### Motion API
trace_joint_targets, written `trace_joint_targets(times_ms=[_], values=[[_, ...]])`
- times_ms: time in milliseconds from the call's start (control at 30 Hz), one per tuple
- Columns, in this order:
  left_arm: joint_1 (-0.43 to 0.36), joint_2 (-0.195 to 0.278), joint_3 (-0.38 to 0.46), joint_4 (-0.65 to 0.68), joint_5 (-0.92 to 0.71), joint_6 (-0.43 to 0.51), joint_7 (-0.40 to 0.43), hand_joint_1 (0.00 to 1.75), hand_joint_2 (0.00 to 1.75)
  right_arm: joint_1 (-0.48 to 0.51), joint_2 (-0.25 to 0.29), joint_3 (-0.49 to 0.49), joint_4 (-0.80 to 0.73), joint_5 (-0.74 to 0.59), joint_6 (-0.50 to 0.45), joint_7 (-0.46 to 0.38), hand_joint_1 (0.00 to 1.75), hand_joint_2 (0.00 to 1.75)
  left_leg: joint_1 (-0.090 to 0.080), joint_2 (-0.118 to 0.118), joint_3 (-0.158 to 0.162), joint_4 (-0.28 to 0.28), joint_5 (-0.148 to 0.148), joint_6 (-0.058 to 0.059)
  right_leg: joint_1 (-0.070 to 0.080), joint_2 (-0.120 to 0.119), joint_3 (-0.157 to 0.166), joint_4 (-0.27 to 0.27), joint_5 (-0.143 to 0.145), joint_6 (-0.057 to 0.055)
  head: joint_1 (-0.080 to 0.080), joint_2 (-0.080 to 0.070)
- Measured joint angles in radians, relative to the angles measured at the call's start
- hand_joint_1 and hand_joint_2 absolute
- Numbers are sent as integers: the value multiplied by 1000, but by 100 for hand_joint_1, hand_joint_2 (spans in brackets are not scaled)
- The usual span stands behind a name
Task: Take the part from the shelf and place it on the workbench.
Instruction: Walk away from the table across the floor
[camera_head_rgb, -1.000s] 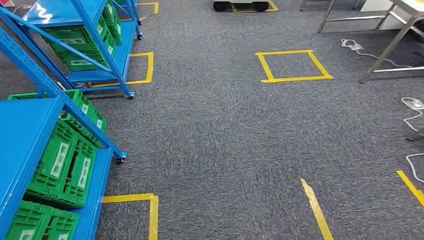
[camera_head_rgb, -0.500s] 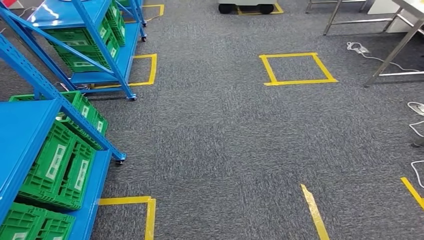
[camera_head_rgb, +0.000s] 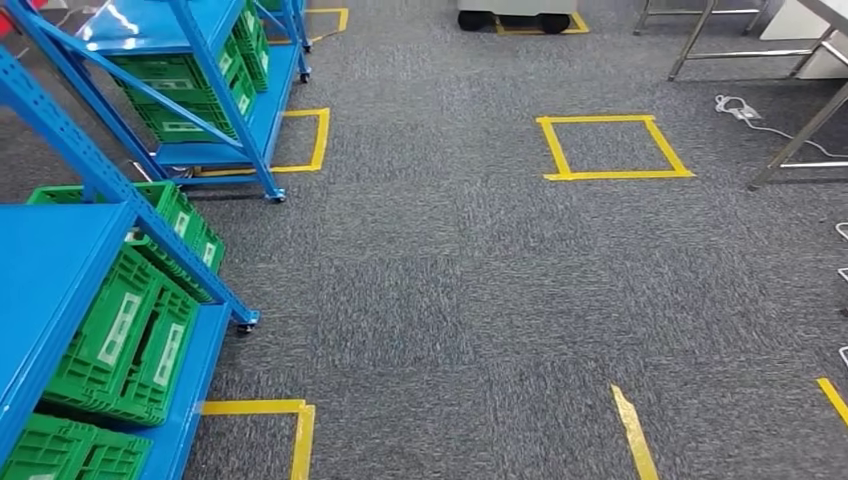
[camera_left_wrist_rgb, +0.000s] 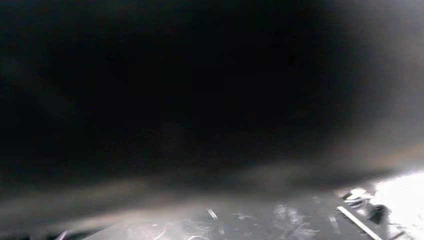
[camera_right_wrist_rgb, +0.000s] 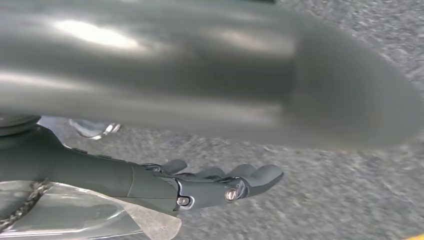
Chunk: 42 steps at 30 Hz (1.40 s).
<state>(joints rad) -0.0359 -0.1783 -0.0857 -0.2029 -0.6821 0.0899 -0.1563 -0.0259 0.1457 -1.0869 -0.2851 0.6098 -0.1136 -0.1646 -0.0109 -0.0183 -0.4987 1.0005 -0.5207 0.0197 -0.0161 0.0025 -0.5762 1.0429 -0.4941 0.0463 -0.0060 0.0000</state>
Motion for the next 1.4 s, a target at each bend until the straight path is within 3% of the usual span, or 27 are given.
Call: trace_joint_targets(times_ms=[100, 167, 200, 267, 300, 333, 367, 433, 467, 500, 533, 633, 933, 1400], values=[[-1, 0, -1, 0, 0, 0, 0, 0, 0, 0, -1, 0, 1, 0, 0, 0, 0, 0, 0, -1, 1, 3, -7, -12, 3, 1, 11, -16, -5, -20, -2, 0], [-2, 1, -2, -1, 0, 0, 0, 0, 0, 0, -1, 0, 1, 0, -1, 0, 0, 0, 2, 3, -14, 39, -32, -21, 2, -1, 18, -20, -9, -34, -6, 0], [-3, 1, -3, -1, 0, 0, 0, 0, 0, 0, -2, 1, 1, 0, -2, -1, 0, 0, 3, 5, -38, 86, -55, -26, 1, -3, 22, -22, -12, -40, -8, 0], [-3, 1, -3, -1, 0, 0, 1, 0, 0, 0, -2, 1, 1, -1, -1, -1, 0, 0, 5, 8, -116, 230, -109, -32, 3, -6, 29, -22, -20, -48, -11, 0], [-2, 1, -3, -1, 0, 0, 1, 0, 0, 0, -2, 1, 1, -1, -1, -1, 0, 0, 5, 9, -153, 288, -120, -32, 4, -7, 33, -22, -23, -50, -11, 0], [-1, 1, -3, -1, 0, 0, 1, 0, 0, 0, -2, 1, 1, -1, -1, -1, 0, 0, 6, 9, -176, 314, -111, -31, 5, -7, 38, -22, -28, -51, -11, 0], [-1, 1, -4, -1, 0, 0, 1, 0, 0, 1, -2, 1, 1, -1, -1, -1, 0, 0, 6, 9, -180, 300, -81, -28, 5, -7, 45, -22, -32, -51, -11, 0], [-1, 2, -4, -2, 0, 0, 1, 0, 0, 1, -2, 1, 1, -1, -1, -1, 0, 0, 4, 10, -143, 183, 13, -18, 6, -6, 59, -23, -42, -49, -11, 0], [-1, 2, -4, -2, 0, 0, 0, 0, 0, 0, -2, 1, 2, 0, -1, -1, 0, 0, 1, 11, -120, 123, 45, -12, 8, -5, 66, -22, -48, -45, -11, 0], [-2, 2, -4, -2, 0, 0, -2, 0, 0, -1, -2, 1, 2, 0, -1, -1, 0, 0, 0, 13, -100, 72, 59, -10, 10, -5, 68, -20, -53, -42, -11, 0], [-2, 2, -6, -2, 0, 0, -4, 0, 0, -2, -2, 1, 3, 0, -1, -2, 0, 0, -1, 13, -89, 44, 61, -14, 12, -5, 68, -19, -57, -41, -10, 0], [0, 2, -13, -3, 2, 0, -9, 0, 0, -3, -2, 2, 4, 0, -1, -5, 0, 0, -1, 11, -82, 27, 51, -28, 13, -8, 68, -21, -58, -43, -8, 0], [-1, 1, -42, -6, 13, 3, -9, 0, 0, -4, -3, 4, 7, 2, -3, -15, 0, 0, -2, 11, -76, 27, 42, -11, 13, -8, 70, -37, -59, -30, -8, 0], [-1, 2, -52, -8, 28, -8, -8, 0, 0, -5, -4, 11, 12, 2, -4, -17, 0, 0, -2, 11, -76, 28, 42, -11, 13, -8, 71, -37, -59, -27, -9, 0]])
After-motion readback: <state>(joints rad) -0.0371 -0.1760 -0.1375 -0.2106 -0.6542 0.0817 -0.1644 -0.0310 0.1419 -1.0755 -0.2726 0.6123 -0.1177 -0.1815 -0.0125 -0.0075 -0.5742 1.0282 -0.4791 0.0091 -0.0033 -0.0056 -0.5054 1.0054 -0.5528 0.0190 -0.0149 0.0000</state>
